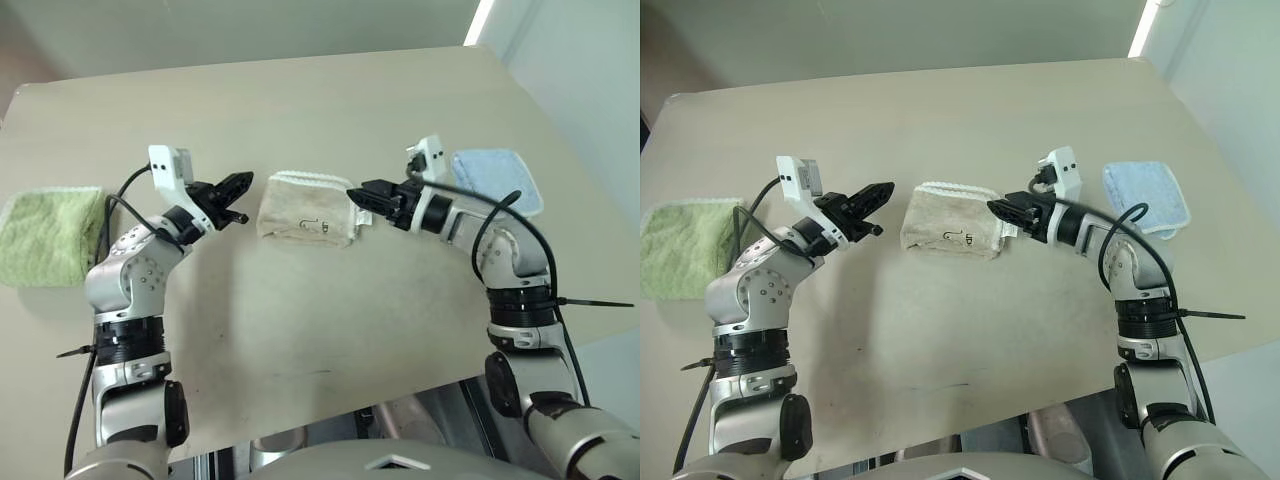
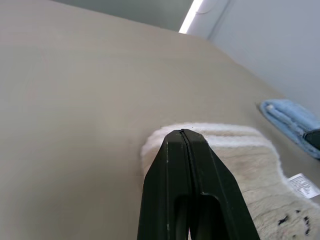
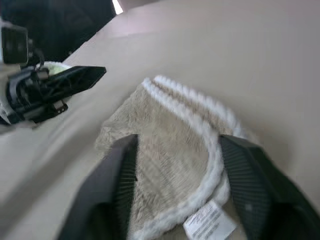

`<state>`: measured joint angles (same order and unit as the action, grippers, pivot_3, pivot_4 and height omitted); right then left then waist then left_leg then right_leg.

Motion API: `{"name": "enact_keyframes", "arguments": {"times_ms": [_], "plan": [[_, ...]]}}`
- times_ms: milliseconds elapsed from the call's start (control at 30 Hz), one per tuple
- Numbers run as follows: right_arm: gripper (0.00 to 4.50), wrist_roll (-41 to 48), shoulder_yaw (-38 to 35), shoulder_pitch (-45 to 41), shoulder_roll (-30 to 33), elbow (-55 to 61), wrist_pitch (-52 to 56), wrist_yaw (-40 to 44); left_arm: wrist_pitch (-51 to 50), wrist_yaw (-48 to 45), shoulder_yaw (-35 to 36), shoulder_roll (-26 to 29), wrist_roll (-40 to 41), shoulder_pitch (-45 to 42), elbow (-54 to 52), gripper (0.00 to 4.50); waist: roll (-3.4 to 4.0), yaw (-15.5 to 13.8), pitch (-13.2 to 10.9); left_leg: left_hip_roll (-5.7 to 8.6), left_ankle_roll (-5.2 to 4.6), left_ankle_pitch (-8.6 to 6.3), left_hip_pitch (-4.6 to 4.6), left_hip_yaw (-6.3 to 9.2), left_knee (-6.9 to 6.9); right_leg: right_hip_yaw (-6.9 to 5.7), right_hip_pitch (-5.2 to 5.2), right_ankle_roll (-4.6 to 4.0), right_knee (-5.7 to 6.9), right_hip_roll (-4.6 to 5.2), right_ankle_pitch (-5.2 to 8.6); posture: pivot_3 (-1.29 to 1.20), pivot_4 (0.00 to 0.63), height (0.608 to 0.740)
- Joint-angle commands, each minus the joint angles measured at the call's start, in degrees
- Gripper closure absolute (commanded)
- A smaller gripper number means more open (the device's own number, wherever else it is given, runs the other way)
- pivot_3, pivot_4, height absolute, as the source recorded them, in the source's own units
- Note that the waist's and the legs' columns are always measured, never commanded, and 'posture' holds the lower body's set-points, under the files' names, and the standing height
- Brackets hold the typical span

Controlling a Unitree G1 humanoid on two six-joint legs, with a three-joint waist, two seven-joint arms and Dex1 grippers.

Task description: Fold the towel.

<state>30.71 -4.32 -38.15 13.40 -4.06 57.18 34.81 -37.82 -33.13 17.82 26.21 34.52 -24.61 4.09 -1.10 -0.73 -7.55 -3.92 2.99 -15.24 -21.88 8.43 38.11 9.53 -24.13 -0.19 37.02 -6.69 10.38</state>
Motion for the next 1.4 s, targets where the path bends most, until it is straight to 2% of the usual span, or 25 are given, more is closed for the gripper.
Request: {"name": "enact_keyframes", "arguments": {"times_ms": [33, 67, 200, 600, 800, 900, 1267, 1400], "plan": [[0.36, 2.24, -2.45, -2.08, -0.65, -2.07, 3.84, -2.19, -0.25, 0.60, 0.70, -0.30, 1.56, 0.92, -4.50, 4.50, 0.00, 0.03, 0.00, 0.00, 0.00, 0.00, 0.00, 0.00, 0.00, 0.01, -0.01, -0.01, 0.00, 0.00, 0.00, 0.00, 0.150, 0.740], [0.02, 2.25, -2.72, -2.27, -1.11, -3.27, 4.38, -2.78, -0.32, 0.82, 0.76, -0.41, 1.77, 1.23, -5.03, 4.50, 0.00, 0.00, 0.00, 0.00, 0.00, 0.00, 0.00, 0.00, 0.00, 0.01, -0.01, -0.02, 0.00, 0.00, -0.01, 0.00, 0.150, 0.740], [0.02, 1.71, -3.80, -3.51, -2.93, -7.78, 4.83, -5.12, -0.37, 1.28, 1.09, -0.41, 2.20, 1.78, -5.80, 4.50, 0.00, 0.05, 0.00, 0.00, -0.01, 0.00, -0.01, 0.03, -0.04, -0.01, -0.07, 0.23, 0.02, -0.01, -0.19, 0.00, 0.150, 0.740], [0.02, 0.45, -1.69, -10.03, -8.41, -20.87, 3.05, -5.53, -0.01, 1.86, 0.63, -0.57, 3.47, 1.68, -6.84, 4.50, 0.00, 0.35, 0.00, -0.03, -0.03, -0.01, -0.05, 0.08, -0.14, 0.00, -0.20, 0.20, 0.02, -0.03, -0.21, 0.00, 0.150, 0.740], [0.02, 0.71, -2.15, -11.17, -10.70, -23.80, 3.28, -6.10, 0.22, 2.27, 0.18, -0.64, 3.39, 1.95, -7.35, 4.50, 0.00, 0.45, 0.00, -0.05, -0.04, -0.02, -0.08, 0.15, -0.16, -0.01, -0.22, 0.16, 0.02, -0.03, -0.19, 0.00, 0.150, 0.740], [0.61, 1.11, -3.60, -11.13, -10.72, -23.77, 3.33, -6.89, 0.33, 2.39, 0.26, -0.66, 3.40, 2.34, -7.70, 4.50, 0.00, 0.54, 0.00, -0.05, -0.04, -0.02, -0.08, 0.15, -0.16, -0.02, -0.23, 0.11, 0.02, -0.04, -0.20, 0.00, 0.150, 0.740], [4.48, 5.30, -12.09, -11.50, -9.44, -18.32, 6.33, -11.14, 0.84, 2.56, 0.52, -0.97, 3.32, 1.87, -7.15, 4.50, 0.01, 0.51, -0.01, -0.06, -0.04, -0.02, -0.10, 0.12, -0.18, -0.04, -0.25, 0.08, 0.02, -0.05, -0.20, 0.00, 0.150, 0.740], [4.48, 8.14, -16.25, -12.05, -9.11, -14.55, 8.83, -14.59, 1.10, 2.56, 0.29, -1.19, 3.07, 1.45, -6.72, 4.50, 0.01, 0.52, -0.01, -0.06, -0.04, -0.02, -0.10, 0.12, -0.17, -0.04, -0.24, 0.08, 0.02, -0.05, -0.19, 0.00, 0.150, 0.740]]}}
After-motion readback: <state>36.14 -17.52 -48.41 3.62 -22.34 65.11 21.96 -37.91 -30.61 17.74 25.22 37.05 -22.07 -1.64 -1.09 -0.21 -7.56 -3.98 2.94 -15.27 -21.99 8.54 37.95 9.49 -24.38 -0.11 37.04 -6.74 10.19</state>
